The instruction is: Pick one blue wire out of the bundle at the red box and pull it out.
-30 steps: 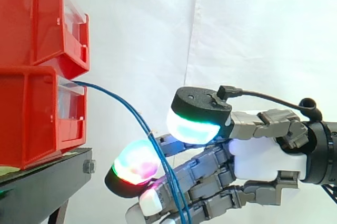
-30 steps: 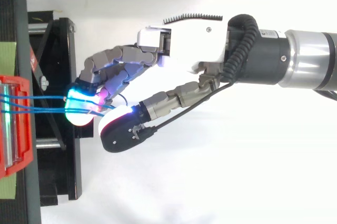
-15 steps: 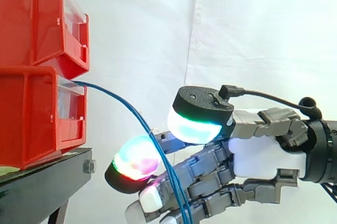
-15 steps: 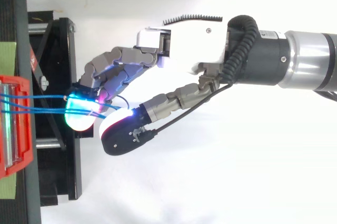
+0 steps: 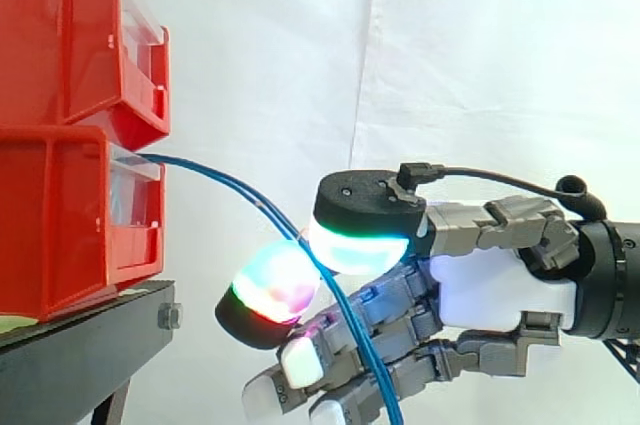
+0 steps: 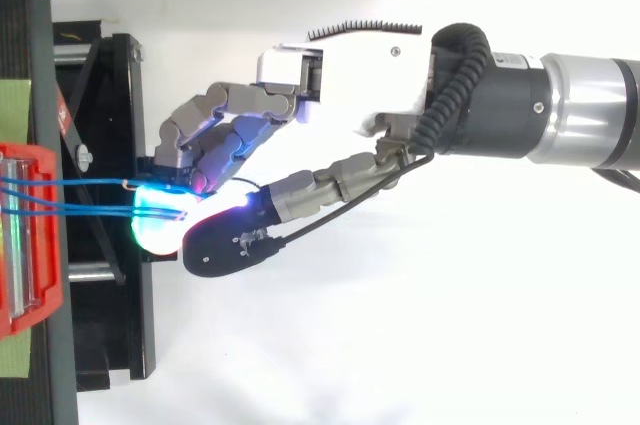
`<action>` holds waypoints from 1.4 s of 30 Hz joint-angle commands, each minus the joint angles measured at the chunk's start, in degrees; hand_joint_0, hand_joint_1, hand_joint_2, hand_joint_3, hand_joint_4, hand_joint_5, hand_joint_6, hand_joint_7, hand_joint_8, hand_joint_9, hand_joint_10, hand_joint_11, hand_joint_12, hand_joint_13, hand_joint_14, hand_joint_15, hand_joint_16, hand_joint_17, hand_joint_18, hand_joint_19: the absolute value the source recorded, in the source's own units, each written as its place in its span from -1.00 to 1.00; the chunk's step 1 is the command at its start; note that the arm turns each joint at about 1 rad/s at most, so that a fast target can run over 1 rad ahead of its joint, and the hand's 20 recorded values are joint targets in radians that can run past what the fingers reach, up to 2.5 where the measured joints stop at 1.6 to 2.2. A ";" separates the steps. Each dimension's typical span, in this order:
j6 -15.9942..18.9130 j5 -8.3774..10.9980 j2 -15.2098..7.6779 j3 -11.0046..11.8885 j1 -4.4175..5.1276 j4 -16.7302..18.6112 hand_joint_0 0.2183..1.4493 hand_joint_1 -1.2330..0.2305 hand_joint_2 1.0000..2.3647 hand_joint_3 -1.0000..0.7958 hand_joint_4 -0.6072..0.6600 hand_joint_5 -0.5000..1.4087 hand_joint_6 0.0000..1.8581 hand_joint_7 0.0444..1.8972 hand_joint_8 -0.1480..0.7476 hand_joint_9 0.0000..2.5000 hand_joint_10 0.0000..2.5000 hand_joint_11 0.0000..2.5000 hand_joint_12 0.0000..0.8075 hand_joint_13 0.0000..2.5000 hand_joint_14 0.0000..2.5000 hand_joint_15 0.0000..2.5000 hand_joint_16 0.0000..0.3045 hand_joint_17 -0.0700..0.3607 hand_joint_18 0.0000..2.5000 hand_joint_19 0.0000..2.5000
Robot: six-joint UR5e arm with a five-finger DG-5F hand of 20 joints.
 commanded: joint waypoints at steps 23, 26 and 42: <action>-3.68 1.30 -0.69 0.04 -0.39 1.67 -0.46 -0.08 -1.00 -0.40 0.46 -0.69 -0.04 -0.15 0.23 -0.41 -0.99 -0.63 0.09 -0.52 -0.99 -0.79 -0.64 -0.11 -0.47 -0.68; -3.95 1.57 -0.69 0.04 -0.39 1.76 -0.46 -0.09 -1.00 -0.40 0.46 -0.69 -0.04 -0.15 0.23 -0.42 -0.99 -0.63 0.09 -0.51 -0.99 -0.80 -0.64 -0.11 -0.47 -0.68; -4.65 2.45 -2.80 -0.05 -0.47 3.43 -0.45 -0.13 -1.00 -0.39 0.46 -0.69 -0.04 -0.15 0.22 -0.42 -0.99 -0.64 0.08 -0.52 -0.99 -0.79 -0.65 -0.11 -0.48 -0.68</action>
